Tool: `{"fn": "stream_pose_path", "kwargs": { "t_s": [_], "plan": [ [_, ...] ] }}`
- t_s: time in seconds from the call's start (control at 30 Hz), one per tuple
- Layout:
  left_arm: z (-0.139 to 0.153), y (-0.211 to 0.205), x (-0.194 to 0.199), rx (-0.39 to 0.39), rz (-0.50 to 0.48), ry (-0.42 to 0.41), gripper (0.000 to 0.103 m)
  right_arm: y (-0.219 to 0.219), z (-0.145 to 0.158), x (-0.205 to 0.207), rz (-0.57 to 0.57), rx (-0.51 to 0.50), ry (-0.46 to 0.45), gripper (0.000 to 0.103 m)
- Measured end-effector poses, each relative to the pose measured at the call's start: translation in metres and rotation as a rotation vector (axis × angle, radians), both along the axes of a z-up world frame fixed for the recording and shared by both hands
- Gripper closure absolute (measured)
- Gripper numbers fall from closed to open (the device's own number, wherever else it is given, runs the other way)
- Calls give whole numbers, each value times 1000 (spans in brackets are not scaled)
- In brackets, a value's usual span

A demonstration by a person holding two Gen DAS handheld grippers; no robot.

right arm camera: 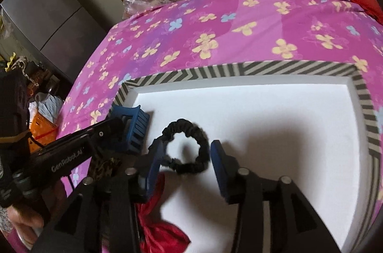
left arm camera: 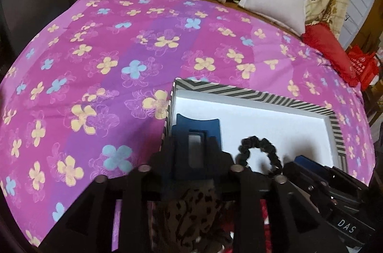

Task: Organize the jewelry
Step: 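Lower the blue claw clip and black scrunchie into the tray and open both tools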

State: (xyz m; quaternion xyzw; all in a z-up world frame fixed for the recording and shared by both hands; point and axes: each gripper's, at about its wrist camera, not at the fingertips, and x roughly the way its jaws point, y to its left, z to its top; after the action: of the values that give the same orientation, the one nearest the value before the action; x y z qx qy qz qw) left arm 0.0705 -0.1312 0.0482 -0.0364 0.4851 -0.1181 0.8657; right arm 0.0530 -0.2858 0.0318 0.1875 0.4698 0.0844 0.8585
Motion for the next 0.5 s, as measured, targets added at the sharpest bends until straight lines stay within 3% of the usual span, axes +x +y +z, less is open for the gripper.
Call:
{"fn": "stream_pose_path", "kwargs": {
  "t_s": [0.3, 0.5],
  "plan": [
    [37, 14, -74, 80, -19, -93, 65, 4, 37, -74, 51, -52, -82, 50],
    [41, 26, -132, 100, -4, -91, 65, 17, 49, -132, 77, -86, -110, 43]
  ]
}}
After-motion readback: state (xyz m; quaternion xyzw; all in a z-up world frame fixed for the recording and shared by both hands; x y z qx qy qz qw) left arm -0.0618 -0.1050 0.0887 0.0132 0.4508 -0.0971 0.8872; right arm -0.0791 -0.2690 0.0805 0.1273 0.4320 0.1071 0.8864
